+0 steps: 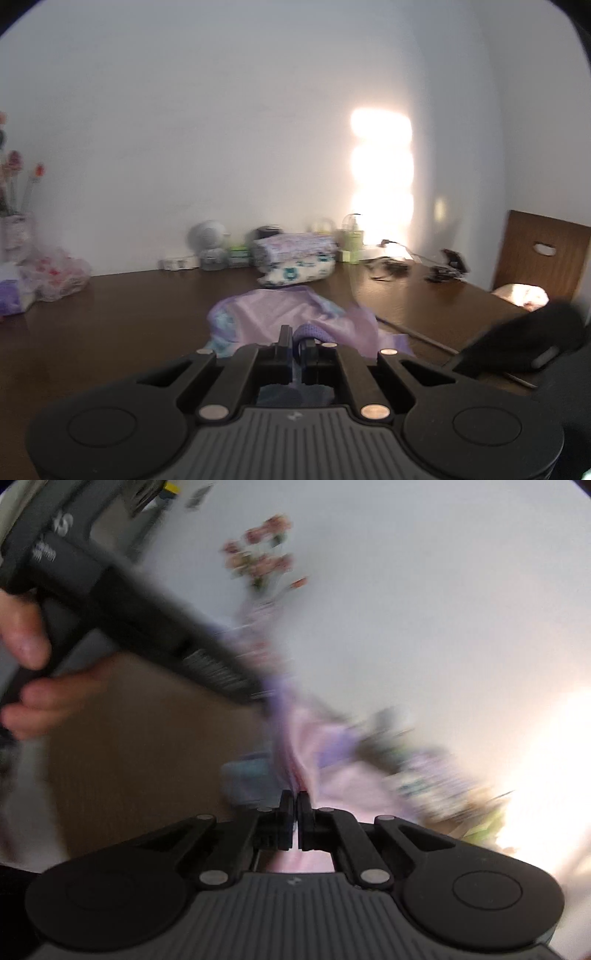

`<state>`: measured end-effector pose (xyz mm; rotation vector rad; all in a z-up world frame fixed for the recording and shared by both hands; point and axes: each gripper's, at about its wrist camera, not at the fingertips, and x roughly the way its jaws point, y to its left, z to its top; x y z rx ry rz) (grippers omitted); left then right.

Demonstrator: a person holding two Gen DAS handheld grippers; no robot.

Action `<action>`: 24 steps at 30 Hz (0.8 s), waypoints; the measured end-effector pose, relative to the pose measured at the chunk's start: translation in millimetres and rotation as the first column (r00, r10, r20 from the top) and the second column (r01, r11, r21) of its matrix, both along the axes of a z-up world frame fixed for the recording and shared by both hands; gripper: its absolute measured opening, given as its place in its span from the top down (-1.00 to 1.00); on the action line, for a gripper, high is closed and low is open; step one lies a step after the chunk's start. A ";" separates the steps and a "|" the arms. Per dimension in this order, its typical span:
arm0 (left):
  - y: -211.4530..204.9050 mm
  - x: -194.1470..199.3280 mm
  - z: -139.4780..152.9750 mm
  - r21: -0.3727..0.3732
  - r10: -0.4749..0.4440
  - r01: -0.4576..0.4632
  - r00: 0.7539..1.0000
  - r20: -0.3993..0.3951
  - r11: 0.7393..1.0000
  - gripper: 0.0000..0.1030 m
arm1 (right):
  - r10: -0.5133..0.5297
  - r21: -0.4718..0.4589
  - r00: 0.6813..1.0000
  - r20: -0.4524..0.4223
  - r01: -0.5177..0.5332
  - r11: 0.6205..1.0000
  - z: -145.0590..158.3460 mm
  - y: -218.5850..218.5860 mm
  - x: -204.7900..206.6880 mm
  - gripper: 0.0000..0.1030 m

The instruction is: Fold clothes

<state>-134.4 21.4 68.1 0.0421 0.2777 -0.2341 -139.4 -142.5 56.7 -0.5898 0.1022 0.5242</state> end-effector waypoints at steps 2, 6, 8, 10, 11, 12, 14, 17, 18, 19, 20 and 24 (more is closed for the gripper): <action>-3.1 -6.1 1.4 -0.003 0.002 -0.002 1.000 -0.001 1.000 0.95 | -0.154 0.079 0.978 0.142 0.144 0.986 16.7 -14.4 -7.0 0.97; -44.0 -28.4 -7.7 0.135 -0.062 0.060 0.998 0.009 0.989 0.87 | -0.336 0.088 0.879 0.339 0.326 0.941 27.2 -21.1 -14.6 0.97; -60.7 -29.8 -21.0 0.216 -0.078 0.077 0.997 -0.004 0.973 0.80 | -0.324 0.061 0.890 0.321 0.322 0.945 20.3 -23.8 -13.4 0.97; -67.4 -29.8 -27.2 0.233 -0.116 0.119 0.993 -0.027 0.965 0.68 | -0.296 0.059 0.911 0.288 0.291 0.955 12.7 -26.1 -18.7 0.97; -67.4 -29.3 -27.2 0.220 -0.140 0.144 0.990 -0.036 0.965 0.65 | -0.282 0.059 0.920 0.273 0.277 0.959 9.0 -27.2 -21.2 0.97; -66.9 -28.5 -26.0 0.206 -0.161 0.166 0.986 -0.043 0.964 0.60 | -0.273 0.059 0.924 0.266 0.268 0.962 6.4 -29.0 -22.0 0.97; -66.3 -26.9 -24.0 0.191 -0.205 0.211 0.978 -0.047 0.959 0.44 | -0.258 0.062 0.933 0.250 0.250 0.966 3.4 -32.4 -24.7 0.97; -68.6 -19.8 -22.3 0.200 -0.215 0.219 0.976 -0.043 0.955 0.40 | -0.237 0.079 0.933 0.272 0.224 0.971 8.4 -37.9 -29.2 0.97; -69.8 -16.0 -21.2 0.200 -0.207 0.212 0.977 -0.046 0.957 0.40 | -0.230 0.079 0.935 0.271 0.216 0.973 12.0 -38.9 -30.6 0.97; -70.9 -12.3 -19.6 0.194 -0.208 0.215 0.977 -0.052 0.957 0.40 | -0.226 0.074 0.936 0.268 0.214 0.974 12.5 -37.9 -31.9 0.97; -72.2 -9.6 -18.3 0.190 -0.214 0.220 0.975 -0.053 0.957 0.40 | -0.222 0.069 0.938 0.267 0.211 0.975 12.8 -36.9 -32.9 0.97; -80.6 -1.8 -16.9 0.217 -0.178 0.184 0.983 -0.045 0.959 0.43 | -0.211 0.048 0.939 0.272 0.206 0.977 8.8 -30.3 -33.9 0.96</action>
